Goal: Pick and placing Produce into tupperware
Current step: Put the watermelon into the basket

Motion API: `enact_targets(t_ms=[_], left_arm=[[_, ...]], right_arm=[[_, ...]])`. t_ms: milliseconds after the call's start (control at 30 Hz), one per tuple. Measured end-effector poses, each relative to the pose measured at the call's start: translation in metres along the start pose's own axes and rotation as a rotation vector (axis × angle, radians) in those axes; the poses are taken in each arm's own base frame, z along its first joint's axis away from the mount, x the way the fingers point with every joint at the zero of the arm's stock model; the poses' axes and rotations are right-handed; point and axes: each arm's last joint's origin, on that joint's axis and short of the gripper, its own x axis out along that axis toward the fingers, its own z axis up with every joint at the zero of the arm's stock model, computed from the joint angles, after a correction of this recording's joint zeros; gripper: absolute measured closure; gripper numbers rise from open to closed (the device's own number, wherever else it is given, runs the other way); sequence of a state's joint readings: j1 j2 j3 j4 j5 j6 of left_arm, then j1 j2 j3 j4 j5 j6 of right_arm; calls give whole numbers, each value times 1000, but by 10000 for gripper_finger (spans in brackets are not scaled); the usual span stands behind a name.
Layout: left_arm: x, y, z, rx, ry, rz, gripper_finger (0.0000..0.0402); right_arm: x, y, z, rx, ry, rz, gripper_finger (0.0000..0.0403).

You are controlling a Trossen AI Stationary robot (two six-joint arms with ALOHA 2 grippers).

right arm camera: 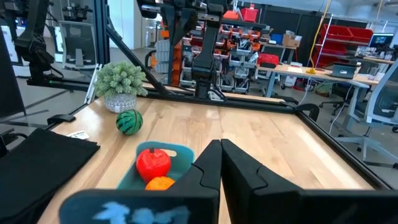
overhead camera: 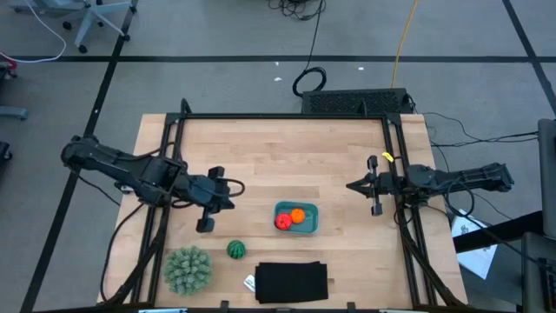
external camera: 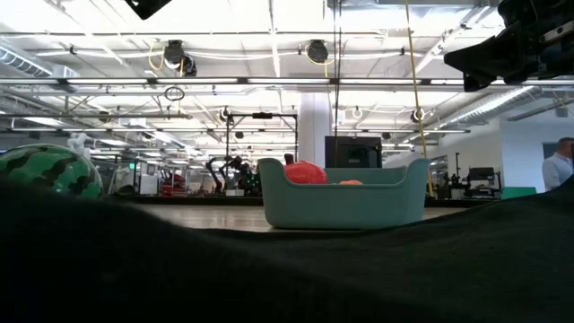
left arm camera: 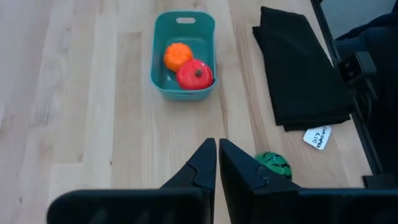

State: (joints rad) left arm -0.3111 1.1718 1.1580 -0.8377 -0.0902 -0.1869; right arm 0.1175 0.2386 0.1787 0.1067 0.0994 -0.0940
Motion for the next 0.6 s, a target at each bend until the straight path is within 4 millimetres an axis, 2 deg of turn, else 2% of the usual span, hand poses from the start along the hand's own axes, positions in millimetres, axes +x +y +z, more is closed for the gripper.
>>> enact_targets(t_ms=[167, 367, 600], left_arm=[[0, 0, -1, -37, 8, -16, 380], [9, -4, 0, -99, 49, -61, 380], [29, -15, -1, -165, 135, -93, 380]], right_arm=[[0, 0, -1, -2, 7, 1, 403], [0, 0, -1, -6, 7, 1, 403], [0, 0, -1, -8, 7, 0, 403]])
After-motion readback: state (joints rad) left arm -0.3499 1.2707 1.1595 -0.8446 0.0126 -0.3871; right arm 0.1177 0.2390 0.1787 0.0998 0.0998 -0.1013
